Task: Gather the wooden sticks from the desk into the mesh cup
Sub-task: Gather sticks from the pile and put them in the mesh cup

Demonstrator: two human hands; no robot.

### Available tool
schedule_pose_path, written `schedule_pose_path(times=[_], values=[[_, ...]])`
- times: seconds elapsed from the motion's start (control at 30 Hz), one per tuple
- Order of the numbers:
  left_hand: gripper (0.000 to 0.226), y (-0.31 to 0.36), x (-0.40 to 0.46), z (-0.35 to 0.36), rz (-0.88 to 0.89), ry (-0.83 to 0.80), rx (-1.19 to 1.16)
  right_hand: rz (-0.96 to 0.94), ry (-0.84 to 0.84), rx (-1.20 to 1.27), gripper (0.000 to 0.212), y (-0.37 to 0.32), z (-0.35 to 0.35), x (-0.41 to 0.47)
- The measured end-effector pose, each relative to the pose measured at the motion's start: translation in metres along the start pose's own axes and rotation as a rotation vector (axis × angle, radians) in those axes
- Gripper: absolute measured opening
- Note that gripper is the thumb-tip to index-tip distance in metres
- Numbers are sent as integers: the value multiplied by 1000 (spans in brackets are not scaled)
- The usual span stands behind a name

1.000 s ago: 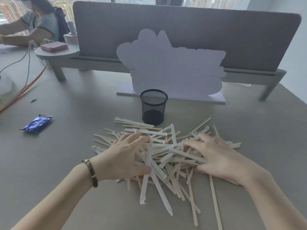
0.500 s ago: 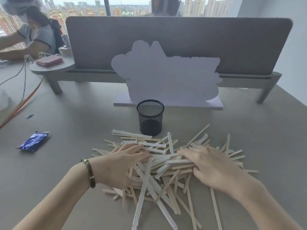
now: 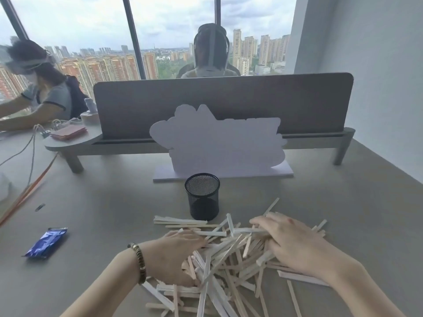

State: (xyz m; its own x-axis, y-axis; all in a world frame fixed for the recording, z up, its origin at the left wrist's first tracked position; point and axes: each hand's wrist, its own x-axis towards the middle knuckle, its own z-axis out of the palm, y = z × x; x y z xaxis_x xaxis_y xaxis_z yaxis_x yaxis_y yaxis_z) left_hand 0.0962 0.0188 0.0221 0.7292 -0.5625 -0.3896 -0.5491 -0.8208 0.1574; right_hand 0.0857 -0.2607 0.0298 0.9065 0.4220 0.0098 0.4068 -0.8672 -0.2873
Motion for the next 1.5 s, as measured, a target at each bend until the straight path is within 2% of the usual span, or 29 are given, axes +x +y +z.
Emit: schedule_pose_path(times=[0.13,0.33,0.43,0.63,0.77,0.93,1.13,1.23,1.43,1.5], values=[[92,1,2,3,22,0,22,-9,69,66,38,-4,0,-1],[61,5,3,3,-43,118,22,10,175,194,23,-10,4,-4],[48,4,4,9,-62,171,29,16,233,250,25,-16,3,-5],[42,-4,9,21,-59,246,96,46,375,432,23,-31,-2,-4],[31,-7,5,19,-23,333,61,82,489,527,25,-37,-5,2],[28,-14,1,15,3,362,-5,128,501,587,19,-38,-3,12],[24,-23,-2,9,19,377,-103,137,594,524,40,-43,-1,18],[17,-21,-2,11,77,414,-206,142,587,494,47,-43,4,18],[18,-13,3,10,37,479,-334,138,596,687,56,-44,-5,19],[9,-10,5,9,17,496,-369,118,586,803,58,-46,-8,19]])
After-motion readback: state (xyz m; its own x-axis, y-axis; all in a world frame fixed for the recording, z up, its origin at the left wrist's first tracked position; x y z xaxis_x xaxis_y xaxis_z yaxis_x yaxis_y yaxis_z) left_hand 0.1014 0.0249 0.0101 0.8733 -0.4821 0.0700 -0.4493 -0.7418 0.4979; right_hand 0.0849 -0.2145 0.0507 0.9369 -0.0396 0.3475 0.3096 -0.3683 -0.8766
